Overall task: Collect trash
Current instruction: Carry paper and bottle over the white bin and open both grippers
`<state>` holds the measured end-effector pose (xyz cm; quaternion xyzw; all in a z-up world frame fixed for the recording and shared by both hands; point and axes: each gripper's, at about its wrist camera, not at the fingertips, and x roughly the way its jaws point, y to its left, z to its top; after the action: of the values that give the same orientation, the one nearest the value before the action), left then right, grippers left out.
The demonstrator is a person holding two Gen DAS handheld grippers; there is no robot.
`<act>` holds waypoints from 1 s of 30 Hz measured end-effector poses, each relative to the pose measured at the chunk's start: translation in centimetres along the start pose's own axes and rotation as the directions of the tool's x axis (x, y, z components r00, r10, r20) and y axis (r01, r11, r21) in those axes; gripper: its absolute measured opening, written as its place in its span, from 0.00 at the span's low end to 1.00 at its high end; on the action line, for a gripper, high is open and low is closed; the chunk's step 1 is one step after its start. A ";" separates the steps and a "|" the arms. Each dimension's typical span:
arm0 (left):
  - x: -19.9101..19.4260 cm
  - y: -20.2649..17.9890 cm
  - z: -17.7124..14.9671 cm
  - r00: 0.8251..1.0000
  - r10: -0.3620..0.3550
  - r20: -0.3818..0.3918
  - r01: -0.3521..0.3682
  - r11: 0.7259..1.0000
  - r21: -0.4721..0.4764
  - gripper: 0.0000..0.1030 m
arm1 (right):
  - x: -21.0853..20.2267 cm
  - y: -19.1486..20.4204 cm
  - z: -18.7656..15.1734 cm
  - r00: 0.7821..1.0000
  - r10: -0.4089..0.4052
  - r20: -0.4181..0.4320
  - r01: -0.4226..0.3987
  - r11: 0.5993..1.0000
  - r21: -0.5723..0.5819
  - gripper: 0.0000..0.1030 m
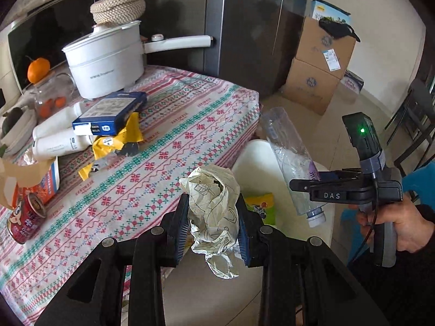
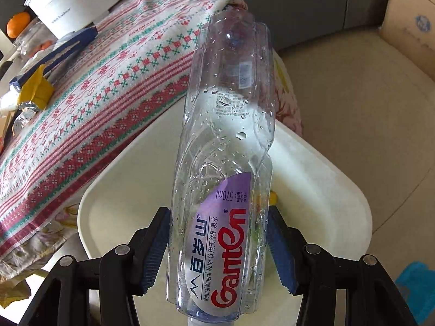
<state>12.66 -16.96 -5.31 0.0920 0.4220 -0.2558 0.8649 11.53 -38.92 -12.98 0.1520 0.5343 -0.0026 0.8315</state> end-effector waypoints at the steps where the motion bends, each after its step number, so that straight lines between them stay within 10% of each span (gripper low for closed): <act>1: 0.3 -0.3 0.0 1.000 -0.001 -0.005 0.001 1.000 0.005 0.32 | 0.3 0.2 0.0 1.000 -0.001 -0.007 0.001 1.000 -0.006 0.59; 12: 2.4 -1.4 0.1 0.999 -0.008 -0.049 0.010 1.000 0.026 0.32 | 2.0 -0.5 -0.1 0.996 0.054 -0.072 -0.051 0.998 0.041 0.67; 30: 6.9 -5.7 0.1 0.993 -0.051 -0.106 0.063 0.992 0.109 0.33 | -4.8 -3.5 -0.8 0.998 -0.012 0.061 0.004 0.991 0.131 0.70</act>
<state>13.37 -24.36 -10.29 0.1415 0.4532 -0.2987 0.8278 8.14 -42.81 -9.90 0.2039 0.5078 -0.0459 0.8357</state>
